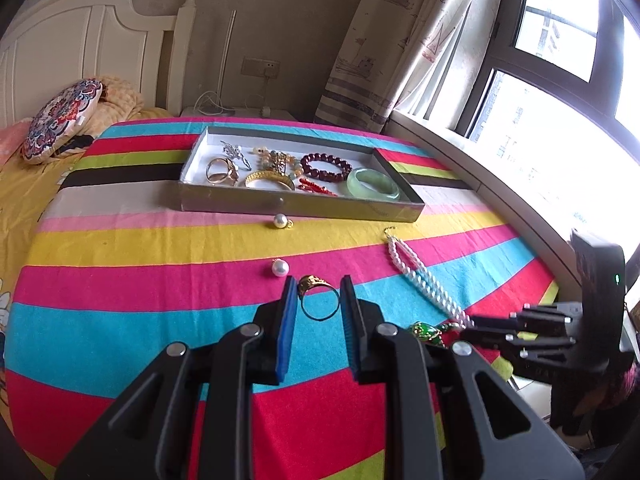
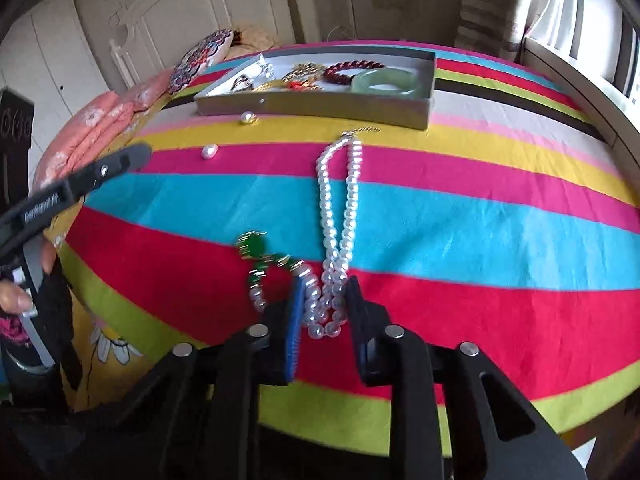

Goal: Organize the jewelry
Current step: 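Lift the pearl necklace high with the right tool while the left tool carries the gold ring, then lower the pearl necklace into the box with the right tool while the left tool releases the ring there, then move both tools back toward the two pearl earrings on the bedspread, then grasp one pearl earring with the left tool while the right tool grasps the other, then carry both pearl earrings into the box and open both tools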

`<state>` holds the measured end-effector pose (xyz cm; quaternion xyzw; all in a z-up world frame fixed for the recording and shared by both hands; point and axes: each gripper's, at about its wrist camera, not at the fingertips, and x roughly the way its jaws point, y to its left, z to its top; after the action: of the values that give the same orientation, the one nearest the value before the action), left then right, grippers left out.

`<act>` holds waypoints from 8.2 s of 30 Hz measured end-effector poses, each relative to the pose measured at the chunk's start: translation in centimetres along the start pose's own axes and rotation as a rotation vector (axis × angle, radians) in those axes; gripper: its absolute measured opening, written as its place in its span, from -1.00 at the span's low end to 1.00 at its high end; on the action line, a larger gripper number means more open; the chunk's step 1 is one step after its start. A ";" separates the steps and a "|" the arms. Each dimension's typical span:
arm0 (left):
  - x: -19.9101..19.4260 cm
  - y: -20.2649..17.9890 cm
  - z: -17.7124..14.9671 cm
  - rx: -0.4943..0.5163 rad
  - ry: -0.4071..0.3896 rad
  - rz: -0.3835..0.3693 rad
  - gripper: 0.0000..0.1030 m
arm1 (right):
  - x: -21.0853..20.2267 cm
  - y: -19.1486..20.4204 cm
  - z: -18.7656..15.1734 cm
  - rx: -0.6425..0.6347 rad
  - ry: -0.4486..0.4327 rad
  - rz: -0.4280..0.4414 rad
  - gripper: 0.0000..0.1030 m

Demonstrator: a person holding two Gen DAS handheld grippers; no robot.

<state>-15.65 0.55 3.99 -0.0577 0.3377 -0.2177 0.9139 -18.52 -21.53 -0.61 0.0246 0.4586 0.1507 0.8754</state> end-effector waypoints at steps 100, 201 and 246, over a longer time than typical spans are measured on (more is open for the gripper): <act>13.1 5.2 13.5 0.081 0.031 0.257 0.95 | 10.0 -11.4 21.6 0.268 -0.136 0.165 -0.11; 13.3 -0.3 5.1 0.089 0.179 0.297 -0.66 | 3.2 -1.8 6.9 -0.106 -0.187 -0.021 -0.70; 10.1 6.8 10.6 -0.142 -0.014 0.183 0.66 | 9.1 4.8 16.6 -0.219 -0.212 0.053 0.33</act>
<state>0.42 1.81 4.40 -0.0928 0.3500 -0.1082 0.9258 -1.37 -12.72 2.65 -0.0431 0.3437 0.2194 0.9121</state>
